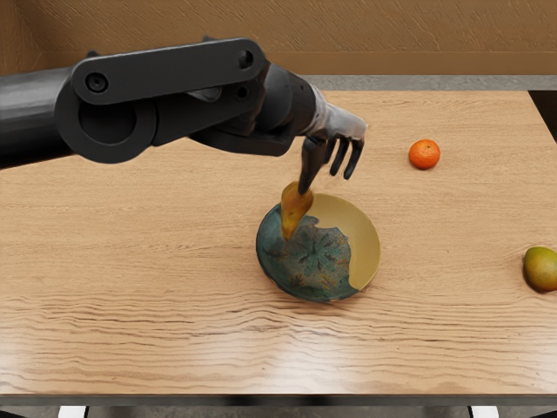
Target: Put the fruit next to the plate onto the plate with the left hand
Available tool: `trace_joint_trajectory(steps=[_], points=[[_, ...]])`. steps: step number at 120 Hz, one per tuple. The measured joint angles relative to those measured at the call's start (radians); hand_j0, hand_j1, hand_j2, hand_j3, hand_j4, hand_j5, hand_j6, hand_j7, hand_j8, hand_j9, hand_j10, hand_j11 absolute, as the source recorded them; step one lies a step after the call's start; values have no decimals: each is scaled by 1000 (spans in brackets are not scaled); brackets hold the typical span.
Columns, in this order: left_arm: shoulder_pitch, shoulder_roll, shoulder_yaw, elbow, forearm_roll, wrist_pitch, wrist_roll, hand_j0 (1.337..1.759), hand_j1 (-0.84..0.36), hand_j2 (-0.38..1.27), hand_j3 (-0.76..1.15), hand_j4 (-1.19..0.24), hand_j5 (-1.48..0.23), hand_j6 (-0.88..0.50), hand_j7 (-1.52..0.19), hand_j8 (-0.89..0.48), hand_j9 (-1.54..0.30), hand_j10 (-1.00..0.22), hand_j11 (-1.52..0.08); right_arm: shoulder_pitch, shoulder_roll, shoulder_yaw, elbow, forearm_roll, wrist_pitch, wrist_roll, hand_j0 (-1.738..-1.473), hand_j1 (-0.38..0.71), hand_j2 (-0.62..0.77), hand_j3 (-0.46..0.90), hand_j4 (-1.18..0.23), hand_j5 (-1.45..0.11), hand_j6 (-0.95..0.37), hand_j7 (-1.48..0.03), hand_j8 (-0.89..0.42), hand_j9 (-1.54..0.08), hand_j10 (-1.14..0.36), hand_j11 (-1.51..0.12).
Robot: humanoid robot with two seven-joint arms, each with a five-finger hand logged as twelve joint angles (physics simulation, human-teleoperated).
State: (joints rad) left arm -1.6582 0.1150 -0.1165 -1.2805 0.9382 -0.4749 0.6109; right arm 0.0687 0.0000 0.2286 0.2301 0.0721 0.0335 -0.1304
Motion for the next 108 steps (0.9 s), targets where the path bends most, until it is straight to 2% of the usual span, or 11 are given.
trace_joint_trajectory(steps=[16, 30, 37, 49, 68, 80, 100, 108], points=[[-3, 3, -3, 0, -30, 42, 0, 1658, -65, 226, 0, -371, -495, -366, -495, -295, -490, -374, -490, 0, 0, 0, 0, 0, 0, 0, -1658, -317, -5, 0, -26, -34, -26, -34, -26, -34, -26, -34], [0, 17, -4, -2, -55, 52, 0, 1658, 29, 142, 0, -282, -373, -279, -372, -238, -370, -283, -370, 0, 0, 0, 1, 0, 0, 0, -1658, -317, -5, 0, -26, -34, -26, -34, -26, -34, -26, -34], [8, 62, -5, -6, -99, 55, 0, 1658, 60, 115, 0, -252, -333, -250, -333, -220, -331, -253, -331, 0, 0, 0, 2, 0, 0, 0, -1658, -317, -6, 0, -26, -34, -26, -35, -26, -34, -26, -34], [8, 165, -5, -23, -244, 58, 0, 1658, 67, 88, 0, -243, -318, -241, -318, -223, -316, -243, -316, 6, 0, -1, 3, 0, 0, 0, -1658, -317, -6, 0, -26, -34, -26, -34, -26, -34, -26, -34], [16, 248, -17, -40, -447, 60, 0, 1658, 91, 63, 0, -220, -286, -219, -286, -211, -285, -220, -285, 10, 0, -1, 2, -1, 0, 0, -1658, -317, -6, 0, -27, -35, -26, -35, -27, -35, -27, -35], [66, 306, -46, -51, -600, 60, 0, 1658, 104, 53, 0, -207, -269, -207, -269, -202, -269, -207, -269, 11, 0, -2, 2, -1, 0, 0, -1658, -317, -6, 0, -27, -35, -26, -35, -27, -35, -27, -35], [121, 460, -71, -76, -896, 59, 0, 1658, 115, 44, 0, -197, -255, -197, -255, -195, -255, -197, -255, 12, 0, -2, 4, 0, 0, 0, -1658, -317, -6, 0, -26, -34, -26, -35, -26, -34, -26, -34], [164, 525, -91, -93, -1003, 57, 0, 1658, 119, 42, 0, -193, -250, -193, -250, -191, -250, -193, -250, 12, 0, -2, 5, 0, 0, 0, -1658, -317, -6, 0, -26, -34, -26, -35, -26, -34, -26, -35]])
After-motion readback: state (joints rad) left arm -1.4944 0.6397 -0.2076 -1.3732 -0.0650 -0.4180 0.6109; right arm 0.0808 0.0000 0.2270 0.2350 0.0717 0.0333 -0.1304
